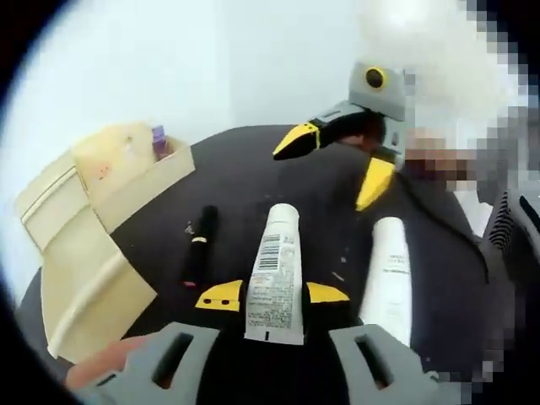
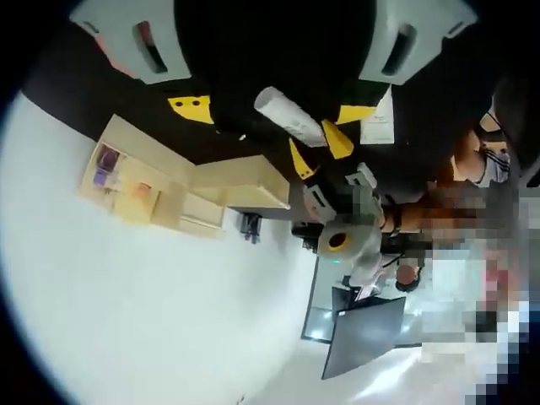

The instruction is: Open the drawer, pick up the cosmetic bottles from the table one by one, place them into the drawer, release the gripper, close the drawer, and move the gripper away

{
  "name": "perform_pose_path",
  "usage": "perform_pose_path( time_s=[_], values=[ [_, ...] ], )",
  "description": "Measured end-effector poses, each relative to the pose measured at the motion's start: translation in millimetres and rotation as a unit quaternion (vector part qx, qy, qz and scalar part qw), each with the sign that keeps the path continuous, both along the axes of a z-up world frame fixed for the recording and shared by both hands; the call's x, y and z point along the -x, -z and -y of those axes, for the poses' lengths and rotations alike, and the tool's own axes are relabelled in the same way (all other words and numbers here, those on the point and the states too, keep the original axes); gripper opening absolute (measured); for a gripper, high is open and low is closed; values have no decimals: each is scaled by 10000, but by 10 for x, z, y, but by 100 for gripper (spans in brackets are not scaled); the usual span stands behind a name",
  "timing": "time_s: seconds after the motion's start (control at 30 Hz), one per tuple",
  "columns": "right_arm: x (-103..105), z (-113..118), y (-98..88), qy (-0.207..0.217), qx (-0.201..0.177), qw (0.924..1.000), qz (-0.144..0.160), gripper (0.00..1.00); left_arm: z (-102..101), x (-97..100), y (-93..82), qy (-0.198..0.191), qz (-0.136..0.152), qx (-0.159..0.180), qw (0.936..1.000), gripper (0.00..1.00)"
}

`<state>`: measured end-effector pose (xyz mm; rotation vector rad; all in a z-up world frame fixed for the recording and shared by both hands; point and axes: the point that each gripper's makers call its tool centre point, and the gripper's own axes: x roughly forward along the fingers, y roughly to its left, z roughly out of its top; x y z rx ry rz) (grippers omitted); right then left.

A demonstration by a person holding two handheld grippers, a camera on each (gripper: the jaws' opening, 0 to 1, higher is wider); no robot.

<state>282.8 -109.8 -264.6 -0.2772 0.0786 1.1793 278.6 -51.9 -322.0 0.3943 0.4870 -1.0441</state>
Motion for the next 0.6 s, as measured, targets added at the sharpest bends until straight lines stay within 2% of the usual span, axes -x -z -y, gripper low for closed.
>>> perform_pose_path(
  time_s=[0.07, 0.13, 0.2, 0.27, 0.33, 0.4, 0.5, 0.6],
  values=[
    [117, -38, -5, -271, -28, 9996, -21, 35, -4, 39, 1, 108, 8, -6, 9999, 25],
    [167, -54, 41, -522, -29, 9983, -251, 35, -10, 52, -4, 200, 6, -2, 9998, 25],
    [106, -65, 123, -475, 63, 9985, -248, 33, -14, 54, 0, 259, 14, -9, 9997, 25],
    [47, -78, 245, -491, 214, 9982, -267, 28, -17, 58, 2, 340, 61, -34, 9994, 25],
    [-4, -101, 295, -531, 178, 9978, -345, 25, -17, 57, 3, 433, 116, -58, 9990, 25],
    [7, -144, 331, -666, 123, 9965, -497, 24, -25, 50, 6, 509, 132, -59, 9986, 25],
    [38, -185, 408, -771, 187, 9953, -547, 22, -33, 49, 9, 584, 149, -54, 9982, 25],
    [47, -193, 471, -759, 313, 9958, -415, 18, -37, 50, 12, 633, 175, -68, 9978, 25]
  ],
)
